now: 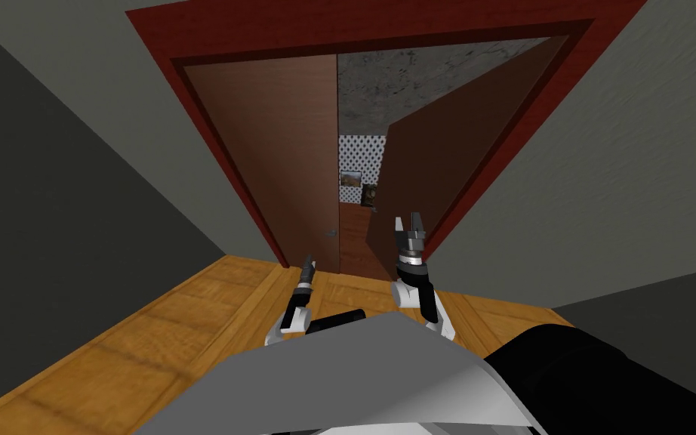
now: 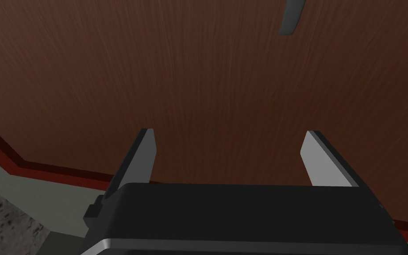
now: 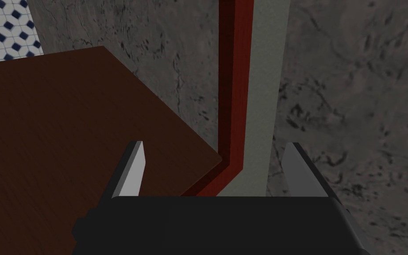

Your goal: Push the door open

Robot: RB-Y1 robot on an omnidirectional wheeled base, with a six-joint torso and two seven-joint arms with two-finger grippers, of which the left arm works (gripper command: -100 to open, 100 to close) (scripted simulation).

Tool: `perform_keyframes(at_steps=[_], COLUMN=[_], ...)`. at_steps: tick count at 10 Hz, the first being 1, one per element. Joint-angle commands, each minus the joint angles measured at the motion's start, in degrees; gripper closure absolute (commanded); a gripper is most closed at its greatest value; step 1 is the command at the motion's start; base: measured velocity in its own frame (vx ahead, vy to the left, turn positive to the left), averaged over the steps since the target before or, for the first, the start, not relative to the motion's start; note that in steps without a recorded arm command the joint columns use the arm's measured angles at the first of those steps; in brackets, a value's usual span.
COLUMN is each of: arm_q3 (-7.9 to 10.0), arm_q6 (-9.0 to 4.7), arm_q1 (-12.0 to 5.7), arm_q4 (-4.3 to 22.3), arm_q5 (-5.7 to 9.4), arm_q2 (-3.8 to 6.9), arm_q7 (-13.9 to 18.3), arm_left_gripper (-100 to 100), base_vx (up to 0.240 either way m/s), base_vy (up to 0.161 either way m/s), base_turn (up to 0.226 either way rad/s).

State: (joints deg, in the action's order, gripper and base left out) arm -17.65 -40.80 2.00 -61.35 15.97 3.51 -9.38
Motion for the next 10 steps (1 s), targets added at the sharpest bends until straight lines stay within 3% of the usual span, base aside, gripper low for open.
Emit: perform_keyframes(at_steps=[1, 2, 10], arm_q3=[-0.59, -0.59, -3.09], arm_q6=[-0.79, -0.79, -2.70], arm_q1=[-1.14, -1.14, -5.12], arm_q4=[2.86, 2.86, 12.59], arm_q5=[0.26, 0.26, 1.54], arm_q2=[-0.52, -0.52, -2.11], arm_q7=[-0.30, -0.30, -1.32], arm_left_gripper=[-100, -100, -100], base_vx=[0.098, 0.057, 0.085], base_vy=[0.018, 0.006, 0.026], base_turn=[-0.065, -0.018, -0.053])
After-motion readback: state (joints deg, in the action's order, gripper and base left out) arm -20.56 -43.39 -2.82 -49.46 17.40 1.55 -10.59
